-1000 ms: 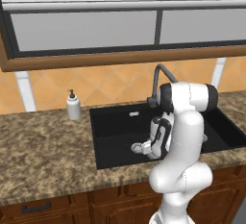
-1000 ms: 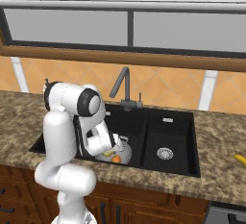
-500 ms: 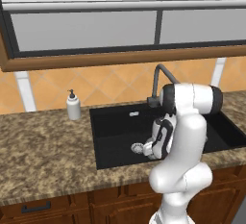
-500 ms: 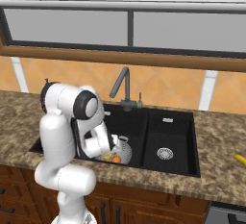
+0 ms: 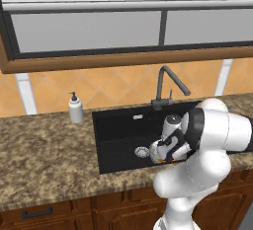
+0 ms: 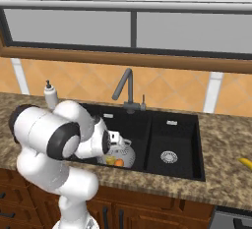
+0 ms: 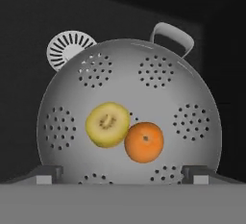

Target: Put the colander in the sink, put the kiwi, tangerine, banana in the colander, and turn on the sink faucet and pour water over the colander.

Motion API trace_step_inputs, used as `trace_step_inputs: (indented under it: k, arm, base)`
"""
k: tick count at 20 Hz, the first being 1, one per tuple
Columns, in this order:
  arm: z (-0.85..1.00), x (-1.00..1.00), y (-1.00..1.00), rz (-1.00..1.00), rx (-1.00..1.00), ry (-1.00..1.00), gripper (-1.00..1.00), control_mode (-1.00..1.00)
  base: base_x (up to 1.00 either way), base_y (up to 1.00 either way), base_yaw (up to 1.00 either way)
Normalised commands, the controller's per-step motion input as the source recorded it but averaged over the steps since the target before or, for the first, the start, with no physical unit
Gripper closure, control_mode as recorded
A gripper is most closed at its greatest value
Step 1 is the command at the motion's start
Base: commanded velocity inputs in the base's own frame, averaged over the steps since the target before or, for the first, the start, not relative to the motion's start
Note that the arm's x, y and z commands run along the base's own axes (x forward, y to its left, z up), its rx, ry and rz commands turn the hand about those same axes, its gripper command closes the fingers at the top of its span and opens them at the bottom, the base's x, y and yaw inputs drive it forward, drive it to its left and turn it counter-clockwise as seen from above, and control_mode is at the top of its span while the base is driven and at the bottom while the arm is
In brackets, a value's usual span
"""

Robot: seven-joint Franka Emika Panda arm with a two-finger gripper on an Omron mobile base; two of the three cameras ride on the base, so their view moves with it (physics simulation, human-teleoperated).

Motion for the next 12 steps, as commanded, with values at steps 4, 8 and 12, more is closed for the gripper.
trace_step_inputs:
  k: [4,8,12]
  arm:
    - [1.0,-0.15,-0.09,0.0,0.0,0.03,-1.0,-1.0]
    - [0.91,-0.36,-0.1,0.0,0.0,0.05,-1.0,-1.0]
    - [0.57,-0.81,-0.19,0.0,0.0,0.02,-1.0,-1.0]
  base:
    - [0.0,0.0,0.0]
    - [0.0,0.0,0.0]
    - [0.0,0.0,0.0]
